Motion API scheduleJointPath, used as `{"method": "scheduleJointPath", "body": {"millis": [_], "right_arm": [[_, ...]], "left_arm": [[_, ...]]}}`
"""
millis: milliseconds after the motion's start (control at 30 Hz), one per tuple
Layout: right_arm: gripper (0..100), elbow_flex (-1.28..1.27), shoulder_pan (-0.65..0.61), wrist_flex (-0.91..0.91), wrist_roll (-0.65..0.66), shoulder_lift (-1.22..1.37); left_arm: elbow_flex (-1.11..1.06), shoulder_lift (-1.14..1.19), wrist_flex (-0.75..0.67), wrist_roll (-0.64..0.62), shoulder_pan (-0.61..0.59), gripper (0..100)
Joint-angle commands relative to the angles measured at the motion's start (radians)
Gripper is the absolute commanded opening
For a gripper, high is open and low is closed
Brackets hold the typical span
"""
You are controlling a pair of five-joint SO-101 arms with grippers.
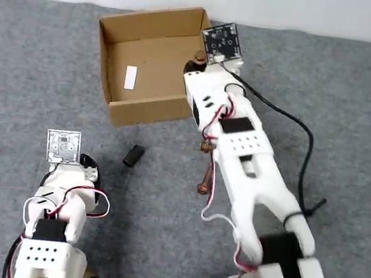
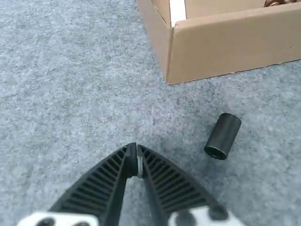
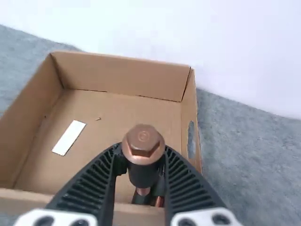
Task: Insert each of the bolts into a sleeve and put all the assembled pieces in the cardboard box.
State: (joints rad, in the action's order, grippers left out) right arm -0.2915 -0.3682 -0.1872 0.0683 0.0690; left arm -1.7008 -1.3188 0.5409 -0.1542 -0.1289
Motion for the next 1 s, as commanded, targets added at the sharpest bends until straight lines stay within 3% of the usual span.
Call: {"method": "scheduleJointPath", "body": {"millis": [0, 267, 500, 800, 967], "right_arm": [[0.9, 0.146, -0.018, 0.030, 0.012, 0.077], [1.4, 0.184, -0.087, -0.015, 0.018, 0.246], [14.7, 0.210, -0.094, -0.145, 0.015, 0.277], [0.9, 0.499, -0.093, -0.429, 0.012, 0.277], [0.8, 0.644, -0.093, -0.679, 0.011, 0.277]], "left_arm": [[0.010, -0.011, 0.005, 0.008, -0.005, 0], [0.010, -0.011, 0.005, 0.008, -0.005, 0], [0.010, -0.011, 0.005, 0.008, -0.005, 0], [0.010, -0.011, 0.005, 0.008, -0.005, 0], [0.010, -0.011, 0.005, 0.008, -0.008, 0]]}}
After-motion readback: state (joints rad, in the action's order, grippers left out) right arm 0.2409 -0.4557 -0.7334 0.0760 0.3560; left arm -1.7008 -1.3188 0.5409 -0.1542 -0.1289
